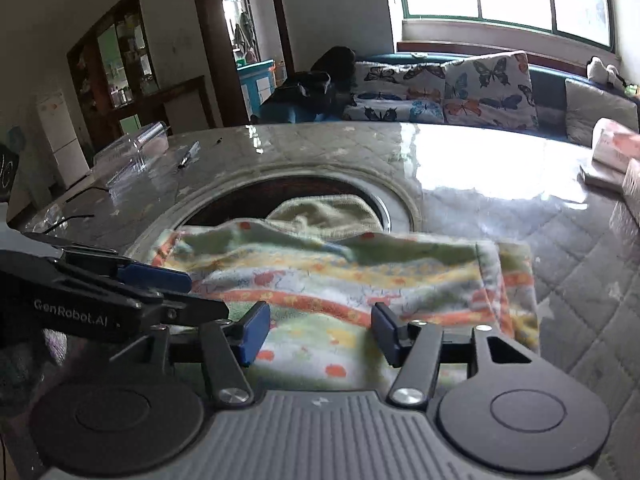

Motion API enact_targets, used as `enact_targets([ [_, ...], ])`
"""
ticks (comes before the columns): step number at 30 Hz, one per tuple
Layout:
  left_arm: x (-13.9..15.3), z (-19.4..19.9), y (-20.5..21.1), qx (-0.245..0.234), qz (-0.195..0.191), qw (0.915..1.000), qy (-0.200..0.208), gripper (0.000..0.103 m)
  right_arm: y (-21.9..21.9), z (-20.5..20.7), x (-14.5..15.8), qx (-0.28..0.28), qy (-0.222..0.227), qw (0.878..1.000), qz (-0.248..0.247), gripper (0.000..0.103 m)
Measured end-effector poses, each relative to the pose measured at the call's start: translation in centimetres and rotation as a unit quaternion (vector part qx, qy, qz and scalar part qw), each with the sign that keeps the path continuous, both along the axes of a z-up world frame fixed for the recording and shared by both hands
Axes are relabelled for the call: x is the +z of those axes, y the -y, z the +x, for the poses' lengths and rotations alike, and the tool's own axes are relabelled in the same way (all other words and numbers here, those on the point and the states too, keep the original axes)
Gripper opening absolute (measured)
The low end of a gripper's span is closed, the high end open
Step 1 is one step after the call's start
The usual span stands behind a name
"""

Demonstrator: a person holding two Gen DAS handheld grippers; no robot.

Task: Fold clothes

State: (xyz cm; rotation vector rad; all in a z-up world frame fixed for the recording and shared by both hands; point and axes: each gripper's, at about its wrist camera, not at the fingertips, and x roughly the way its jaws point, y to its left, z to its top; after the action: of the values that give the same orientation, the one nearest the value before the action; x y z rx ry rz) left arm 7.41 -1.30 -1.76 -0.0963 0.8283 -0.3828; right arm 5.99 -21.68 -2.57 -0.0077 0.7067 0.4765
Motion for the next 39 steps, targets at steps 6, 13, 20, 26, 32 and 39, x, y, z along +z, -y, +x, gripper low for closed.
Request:
enact_targets([
  [6,-0.2,-0.1,0.5,0.002,0.014,0.9999,0.002,0.082,0.3,-0.1,-0.8,-0.001,0.012,1.000,-0.003,0.065],
  [13,-0.1,-0.8,-0.1,0.009,0.024,0.9997,0.003,0.094,0.9,-0.6,-0.4,-0.005,0.021,1.000,-0.004,0.076],
  [20,-0.5,-1.9,0.0,0.014,0.044,0.9988,0.013,0.101,1.1,-1.8,-0.5,0.000,0.025,1.000,-0.014,0.085],
  [26,-0.2,-2.7,-0.3,0.021,0.061,0.9977,0.022,0.103,1.6,-2.1,0.3,-0.001,0.034,0.999,-0.010,0.087],
  [32,-0.8,-3.2,-0.8,0.032,0.070,0.9968,0.018,0.103,1.5,-2.5,-0.1,0.008,0.029,0.999,-0.017,0.087],
  [39,-0.9,-3.7,-0.9,0.043,0.074,0.9962,0.018,0.103,1.6,-2.6,-0.9,0.003,0.023,0.999,-0.037,0.089],
])
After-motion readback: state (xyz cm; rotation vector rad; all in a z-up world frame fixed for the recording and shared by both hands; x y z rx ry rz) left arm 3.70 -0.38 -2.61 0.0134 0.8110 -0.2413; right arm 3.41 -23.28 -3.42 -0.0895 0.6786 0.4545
